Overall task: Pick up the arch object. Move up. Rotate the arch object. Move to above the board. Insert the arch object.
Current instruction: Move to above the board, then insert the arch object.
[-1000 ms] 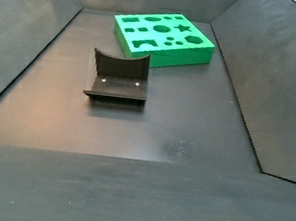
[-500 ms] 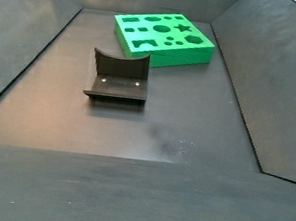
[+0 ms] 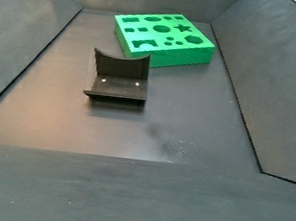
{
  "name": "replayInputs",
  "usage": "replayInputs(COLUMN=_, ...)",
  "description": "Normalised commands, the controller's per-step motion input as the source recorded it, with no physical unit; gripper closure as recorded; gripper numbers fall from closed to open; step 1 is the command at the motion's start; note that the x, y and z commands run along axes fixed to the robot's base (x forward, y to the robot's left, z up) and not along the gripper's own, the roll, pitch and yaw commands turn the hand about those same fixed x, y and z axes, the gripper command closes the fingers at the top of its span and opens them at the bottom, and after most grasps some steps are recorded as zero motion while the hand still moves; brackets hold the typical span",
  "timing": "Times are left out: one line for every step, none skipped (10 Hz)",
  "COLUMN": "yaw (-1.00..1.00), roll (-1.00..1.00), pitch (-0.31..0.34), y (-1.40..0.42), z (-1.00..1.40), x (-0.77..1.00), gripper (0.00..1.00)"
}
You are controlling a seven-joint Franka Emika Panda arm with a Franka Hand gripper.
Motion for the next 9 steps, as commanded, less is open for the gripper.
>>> replayInputs(yaw=1.0, roll=0.05, pitch=0.139, y=-0.09, z=0.03, x=0.09, gripper=1.0)
replayInputs(yaw=1.0, roll=0.05, pitch=0.152, y=-0.07, z=0.02, x=0.09, gripper=1.0)
replayInputs(yaw=1.0, roll=0.07, pitch=0.19, y=-0.05, z=0.02, x=0.08, gripper=1.0)
replayInputs(yaw=1.0, roll=0.08, pitch=0.21, y=-0.05, z=0.02, x=0.08, gripper=1.0)
replayInputs(yaw=0.94, roll=0.11, pitch=0.251, y=-0.04, z=0.02, x=0.08, gripper=1.0)
replayInputs(yaw=0.7, roll=0.11, pitch=0.227, y=-0.04, z=0.02, x=0.09, gripper=1.0)
replayInputs(yaw=0.39, roll=0.11, pitch=0.188, y=-0.04, z=0.02, x=0.1, gripper=1.0)
replayInputs(yaw=0.24, roll=0.11, pitch=0.159, y=-0.04, z=0.02, x=0.09, gripper=1.0)
replayInputs(yaw=0.4, roll=-0.08, pitch=0.0, y=0.3, z=-0.67, x=0.73, gripper=1.0)
